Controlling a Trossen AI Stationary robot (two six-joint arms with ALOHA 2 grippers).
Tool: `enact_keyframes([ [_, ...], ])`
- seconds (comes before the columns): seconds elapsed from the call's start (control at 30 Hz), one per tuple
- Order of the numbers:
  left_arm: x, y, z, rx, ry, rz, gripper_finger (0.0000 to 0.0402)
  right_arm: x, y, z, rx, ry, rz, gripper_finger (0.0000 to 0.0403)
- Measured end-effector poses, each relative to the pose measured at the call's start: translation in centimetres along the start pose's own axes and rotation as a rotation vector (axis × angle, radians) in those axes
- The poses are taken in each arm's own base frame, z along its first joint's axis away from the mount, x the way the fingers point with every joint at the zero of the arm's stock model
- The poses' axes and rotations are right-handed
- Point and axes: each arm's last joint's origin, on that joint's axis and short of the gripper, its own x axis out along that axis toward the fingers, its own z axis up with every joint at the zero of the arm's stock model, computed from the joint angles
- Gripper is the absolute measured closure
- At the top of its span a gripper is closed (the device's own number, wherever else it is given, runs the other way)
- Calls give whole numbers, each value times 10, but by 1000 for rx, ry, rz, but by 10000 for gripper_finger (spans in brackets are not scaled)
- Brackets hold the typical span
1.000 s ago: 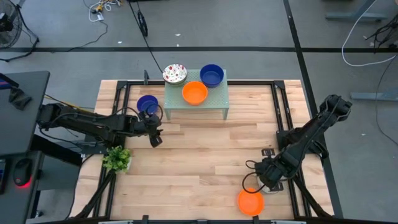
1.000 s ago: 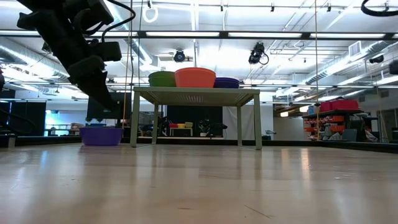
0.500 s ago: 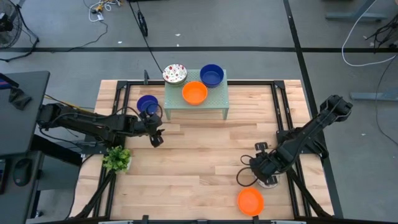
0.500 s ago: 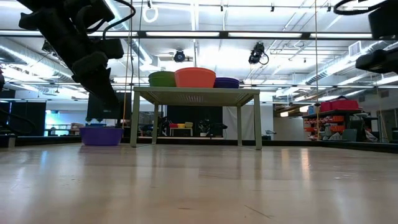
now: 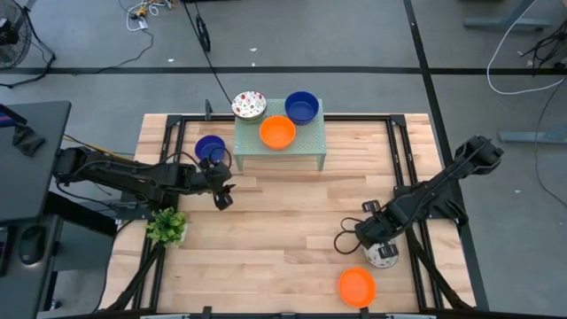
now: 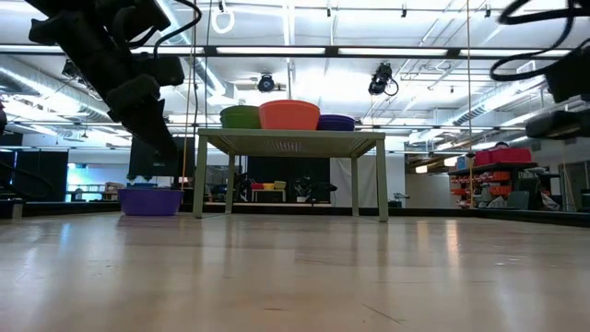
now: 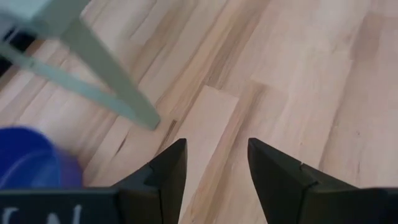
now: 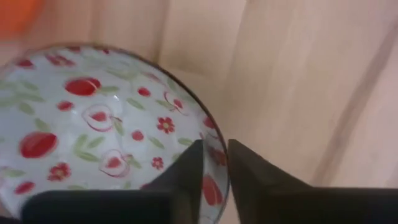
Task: Pick & Place Mini bowls
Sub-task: Stack the white patterned bowl on the white patterned bowl on the shelf
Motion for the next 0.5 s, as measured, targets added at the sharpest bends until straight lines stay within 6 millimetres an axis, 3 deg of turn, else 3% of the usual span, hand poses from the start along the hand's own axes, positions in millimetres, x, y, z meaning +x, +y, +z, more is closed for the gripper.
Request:
enact_keyframes([
  [0.1,-2,-6,5,42,-59,-46,227,-2,-7,8,65,-37,84,384],
  [0.2,-5,-14,13,113,-154,-94,227,-4,-22,23,207,-134,116,386],
  [0.37,-6,-32,26,278,-331,-145,227,-12,-67,46,466,-353,111,387],
  [0.5,4,-47,31,422,-415,-181,227,-23,-103,60,607,-560,144,396],
])
